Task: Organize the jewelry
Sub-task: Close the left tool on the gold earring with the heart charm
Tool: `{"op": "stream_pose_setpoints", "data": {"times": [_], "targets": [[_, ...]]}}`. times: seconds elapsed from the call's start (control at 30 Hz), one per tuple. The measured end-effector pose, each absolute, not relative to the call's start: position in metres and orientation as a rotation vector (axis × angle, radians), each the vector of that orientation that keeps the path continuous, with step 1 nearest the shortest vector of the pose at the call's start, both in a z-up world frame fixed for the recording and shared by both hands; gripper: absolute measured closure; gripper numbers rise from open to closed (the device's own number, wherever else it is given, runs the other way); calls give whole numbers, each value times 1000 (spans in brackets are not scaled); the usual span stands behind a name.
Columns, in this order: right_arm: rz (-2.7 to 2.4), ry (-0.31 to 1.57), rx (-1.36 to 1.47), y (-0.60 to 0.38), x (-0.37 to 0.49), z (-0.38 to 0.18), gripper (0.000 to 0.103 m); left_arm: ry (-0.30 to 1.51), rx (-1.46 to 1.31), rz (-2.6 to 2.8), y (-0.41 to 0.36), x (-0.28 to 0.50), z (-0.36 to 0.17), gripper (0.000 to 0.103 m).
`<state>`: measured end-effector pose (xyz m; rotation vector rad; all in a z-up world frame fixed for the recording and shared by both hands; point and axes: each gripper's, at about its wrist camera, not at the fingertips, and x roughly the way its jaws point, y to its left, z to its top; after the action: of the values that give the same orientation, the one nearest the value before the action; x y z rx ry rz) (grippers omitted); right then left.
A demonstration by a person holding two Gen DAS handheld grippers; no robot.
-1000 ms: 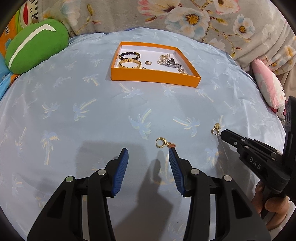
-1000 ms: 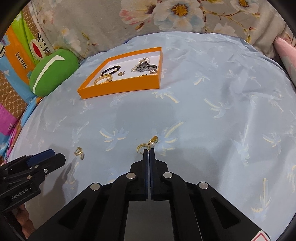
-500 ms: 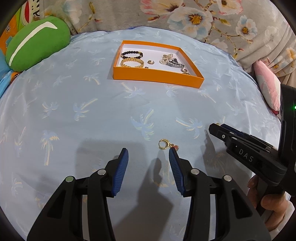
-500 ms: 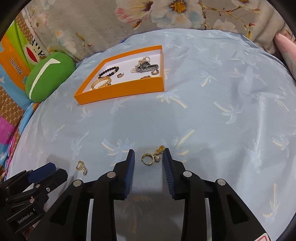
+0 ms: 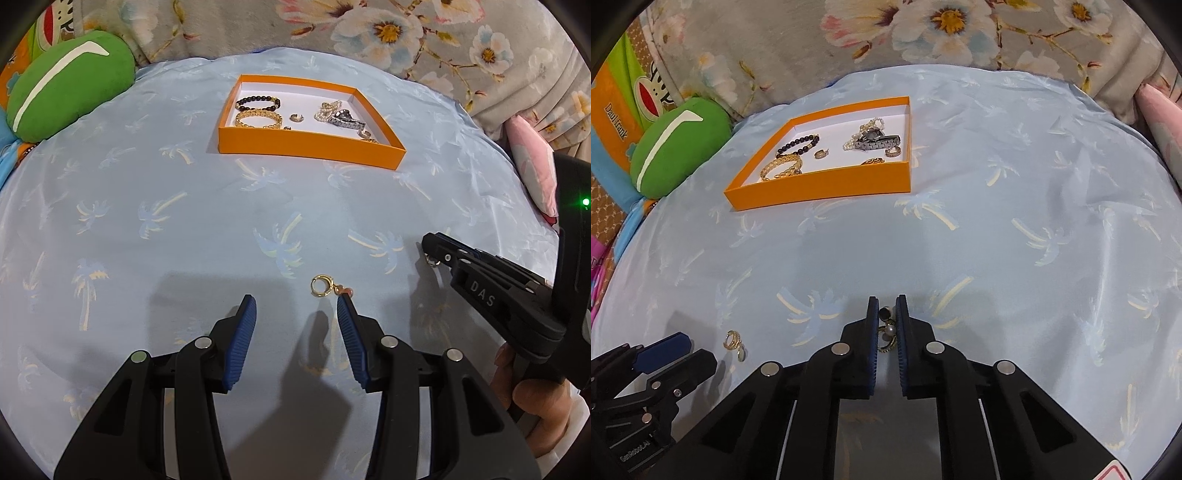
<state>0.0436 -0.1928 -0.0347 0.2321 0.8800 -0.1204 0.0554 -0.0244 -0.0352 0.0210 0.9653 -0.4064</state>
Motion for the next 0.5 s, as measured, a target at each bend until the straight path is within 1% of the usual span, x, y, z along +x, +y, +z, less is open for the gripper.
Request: {"op": "stream_pose_setpoints", "data": {"times": [0.4, 0.43, 0.5], "targets": [[-124, 850, 282, -211, 21, -22, 98, 975, 37, -422, -53, 61, -41, 60], [-124, 849, 283, -212, 20, -21, 98, 967, 52, -413, -56, 61, -42, 62], [-123, 845, 285, -213, 18, -20, 98, 957, 67, -402, -57, 61, -42, 79]]}}
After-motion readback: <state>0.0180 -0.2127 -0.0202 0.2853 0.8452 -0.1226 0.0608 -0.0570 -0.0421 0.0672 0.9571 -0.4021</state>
